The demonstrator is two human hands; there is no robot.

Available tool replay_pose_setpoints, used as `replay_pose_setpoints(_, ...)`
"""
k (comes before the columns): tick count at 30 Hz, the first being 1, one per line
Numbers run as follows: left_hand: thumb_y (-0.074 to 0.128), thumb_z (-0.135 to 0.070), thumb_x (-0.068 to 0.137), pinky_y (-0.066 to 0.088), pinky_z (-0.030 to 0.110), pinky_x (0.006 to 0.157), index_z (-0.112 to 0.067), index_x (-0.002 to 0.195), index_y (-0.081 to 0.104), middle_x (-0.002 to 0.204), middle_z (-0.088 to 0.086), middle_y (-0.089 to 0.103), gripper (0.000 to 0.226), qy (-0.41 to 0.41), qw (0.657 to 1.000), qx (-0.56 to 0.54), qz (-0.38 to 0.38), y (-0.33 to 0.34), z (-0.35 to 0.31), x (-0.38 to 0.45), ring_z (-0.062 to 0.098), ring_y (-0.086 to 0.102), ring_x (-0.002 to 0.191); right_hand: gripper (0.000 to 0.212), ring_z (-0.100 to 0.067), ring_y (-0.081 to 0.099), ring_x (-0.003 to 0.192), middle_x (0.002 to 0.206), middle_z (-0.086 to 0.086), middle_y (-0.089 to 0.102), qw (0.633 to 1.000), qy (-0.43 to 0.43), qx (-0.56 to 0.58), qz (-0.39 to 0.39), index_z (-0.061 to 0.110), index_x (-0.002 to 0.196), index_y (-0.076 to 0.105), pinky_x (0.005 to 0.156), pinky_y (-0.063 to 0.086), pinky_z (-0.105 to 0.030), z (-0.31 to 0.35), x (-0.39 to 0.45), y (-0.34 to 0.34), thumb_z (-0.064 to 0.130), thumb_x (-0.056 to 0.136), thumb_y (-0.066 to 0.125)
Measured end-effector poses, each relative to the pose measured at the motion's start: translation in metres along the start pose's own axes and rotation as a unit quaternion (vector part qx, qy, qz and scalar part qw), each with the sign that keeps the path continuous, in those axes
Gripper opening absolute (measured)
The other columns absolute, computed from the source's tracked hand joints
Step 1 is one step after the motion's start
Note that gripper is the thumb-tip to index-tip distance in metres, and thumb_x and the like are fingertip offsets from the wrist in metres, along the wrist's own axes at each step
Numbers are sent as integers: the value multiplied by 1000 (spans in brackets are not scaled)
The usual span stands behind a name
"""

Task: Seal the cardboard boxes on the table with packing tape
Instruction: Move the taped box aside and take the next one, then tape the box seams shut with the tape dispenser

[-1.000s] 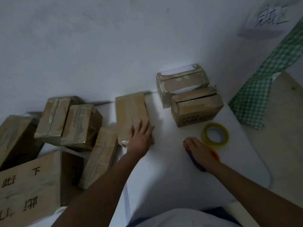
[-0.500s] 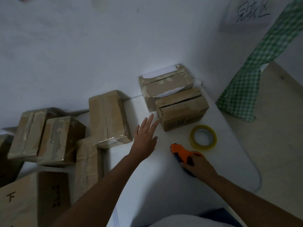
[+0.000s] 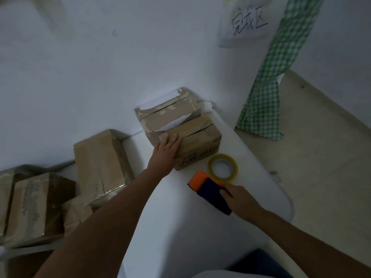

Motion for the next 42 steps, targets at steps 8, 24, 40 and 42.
replay_pose_setpoints(8, 51, -41, 99, 14, 45, 121, -24, 158, -3, 166, 1, 1, 81, 7, 1000, 22, 20, 1, 29, -46, 29, 4, 152, 50, -10, 29, 42, 45, 1, 36, 968, -88, 135, -193, 27, 51, 36, 45, 22, -20, 55, -2, -57, 38, 98, 51)
replay_pose_setpoints(24, 48, -11, 98, 2, 43, 122, -29, 157, -5, 165, -9, 5, 81, 61, 996, 62, 14, 30, 11, -168, 20, -6, 153, 58, -12, 33, 41, 46, 1, 32, 981, -147, -59, -114, 15, 52, 34, 50, 28, -28, 109, 5, -25, 50, 97, 47)
replay_pose_setpoints(40, 34, -46, 103, -1, 47, 123, -30, 117, 56, 135, -10, 57, 30, 18, 991, -130, -29, 43, -14, -201, 15, 27, 147, 64, -15, 44, 47, 52, -5, 43, 971, -174, -124, -110, 10, 58, 49, 53, 39, -36, 107, -21, 13, 64, 91, 39)
replay_pose_setpoints(42, 34, -46, 103, 4, 53, 123, -31, 121, 54, 139, -11, 55, 31, 16, 990, -140, -28, 42, -15, -203, 15, 25, 148, 61, -16, 45, 49, 53, -4, 43, 972, -167, -129, -108, 12, 59, 49, 54, 41, -36, 107, -20, 14, 61, 93, 40)
Point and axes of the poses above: each hand's wrist, its own x-axis towards the middle knuckle, its own y-axis out of the palm, z = x × y, the point moved 1 cm from there along x, towards the middle knuckle
